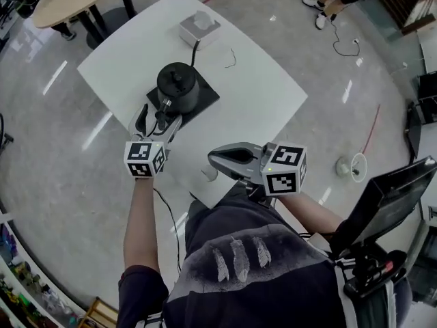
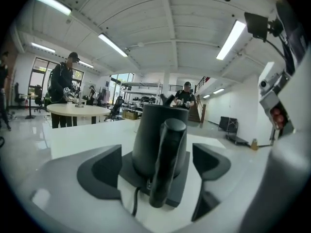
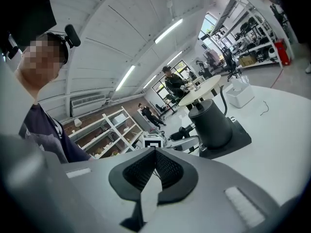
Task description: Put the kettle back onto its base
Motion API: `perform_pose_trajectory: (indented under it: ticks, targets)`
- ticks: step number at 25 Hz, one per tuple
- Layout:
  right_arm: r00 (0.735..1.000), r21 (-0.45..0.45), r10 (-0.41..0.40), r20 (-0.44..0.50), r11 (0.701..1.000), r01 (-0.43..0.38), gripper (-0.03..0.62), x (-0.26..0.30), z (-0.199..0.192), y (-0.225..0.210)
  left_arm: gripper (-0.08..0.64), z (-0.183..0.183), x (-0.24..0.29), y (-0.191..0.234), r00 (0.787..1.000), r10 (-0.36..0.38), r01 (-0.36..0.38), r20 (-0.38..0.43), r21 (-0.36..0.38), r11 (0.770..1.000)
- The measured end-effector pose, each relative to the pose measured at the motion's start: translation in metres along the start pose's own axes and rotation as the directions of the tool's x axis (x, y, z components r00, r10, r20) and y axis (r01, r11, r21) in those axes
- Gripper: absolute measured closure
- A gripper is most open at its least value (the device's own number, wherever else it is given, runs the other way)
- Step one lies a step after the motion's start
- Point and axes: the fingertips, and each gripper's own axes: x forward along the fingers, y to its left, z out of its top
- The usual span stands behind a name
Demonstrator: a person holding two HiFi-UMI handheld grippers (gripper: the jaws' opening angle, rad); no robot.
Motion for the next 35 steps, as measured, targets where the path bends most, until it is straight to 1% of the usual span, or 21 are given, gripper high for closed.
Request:
perform_pose_trajectory:
  ticks: [3,8,11,13,17,20,22,23,24,25,26,27,28,30,33,35]
  targets:
    - [0.999,0.000,-0.019,0.026,1.000,0.019,0.591,-0.004,-0.001,-0.001,0.118,0.005,-0.008,0.009,1.000,0.013,-0.013,0.020,0.009,1.000]
    - [0.998,-0.010,-0.036,0.049,0.999,0.036,0.591,-0.013,0.001,0.000,0.097,0.020,-0.024,0.011,0.999,-0.026,0.026,0.045,0.009,1.000]
    - [0.996,-0.024,-0.044,0.072,0.999,0.046,0.591,-0.018,0.005,-0.003,0.095,0.033,-0.030,0.016,0.997,-0.025,0.025,0.072,0.006,1.000]
    - [0.995,-0.029,-0.043,0.090,0.998,0.046,0.591,-0.023,0.007,-0.003,0.095,0.038,-0.034,0.014,0.996,-0.035,0.033,0.077,0.021,0.999]
    - [0.994,-0.044,-0.010,0.113,0.999,0.015,0.591,-0.033,0.008,0.003,0.100,0.051,-0.044,-0.007,0.995,-0.083,0.079,0.049,0.079,0.994]
    - [0.992,-0.054,0.035,0.122,0.998,-0.028,0.591,-0.048,0.014,0.012,0.114,0.078,-0.061,-0.022,0.997,-0.060,0.054,0.057,0.107,0.993]
    - [0.989,-0.059,0.070,0.131,0.996,-0.063,0.591,-0.058,0.018,0.012,0.129,0.094,-0.070,-0.030,0.997,-0.039,0.031,0.074,0.100,0.995]
    - [0.987,-0.064,0.089,0.133,0.995,-0.081,0.591,-0.063,0.019,0.011,0.142,0.101,-0.073,-0.035,0.995,-0.037,0.031,0.090,0.075,0.997]
    - [0.986,-0.071,0.106,0.132,0.993,-0.097,0.591,-0.068,0.019,0.009,0.179,0.107,-0.077,-0.041,0.993,-0.040,0.036,0.115,0.037,0.999]
    - [0.984,-0.079,0.121,0.130,0.991,-0.111,0.591,-0.075,0.018,0.007,0.235,0.113,-0.080,-0.048,0.989,-0.038,0.040,0.144,-0.006,0.999]
    - [0.983,-0.085,0.131,0.129,0.989,-0.121,0.591,-0.083,0.018,0.004,0.359,0.118,-0.082,-0.055,0.985,-0.028,0.037,0.171,-0.045,0.998]
    - [0.982,-0.089,0.136,0.130,0.988,-0.126,0.591,-0.092,0.017,0.000,0.508,0.121,-0.083,-0.062,0.982,-0.012,0.026,0.187,-0.073,0.997]
    - [0.981,-0.092,0.138,0.133,0.988,-0.126,0.591,-0.102,0.018,-0.005,0.558,0.122,-0.081,-0.070,0.982,0.002,0.014,0.188,-0.086,0.996]
    - [0.980,-0.097,0.139,0.141,0.987,-0.126,0.591,-0.122,0.020,-0.015,0.559,0.119,-0.074,-0.091,0.988,0.012,-0.002,0.154,-0.066,0.998]
    - [0.981,-0.107,0.141,0.134,0.986,-0.127,0.591,-0.151,0.019,-0.022,0.560,0.107,-0.068,-0.127,0.996,0.028,-0.028,0.085,0.010,1.000]
    - [0.983,-0.118,0.137,0.119,0.985,-0.123,0.591,-0.170,0.016,-0.026,0.558,0.101,-0.065,-0.151,0.998,0.039,-0.042,0.053,0.050,0.998]
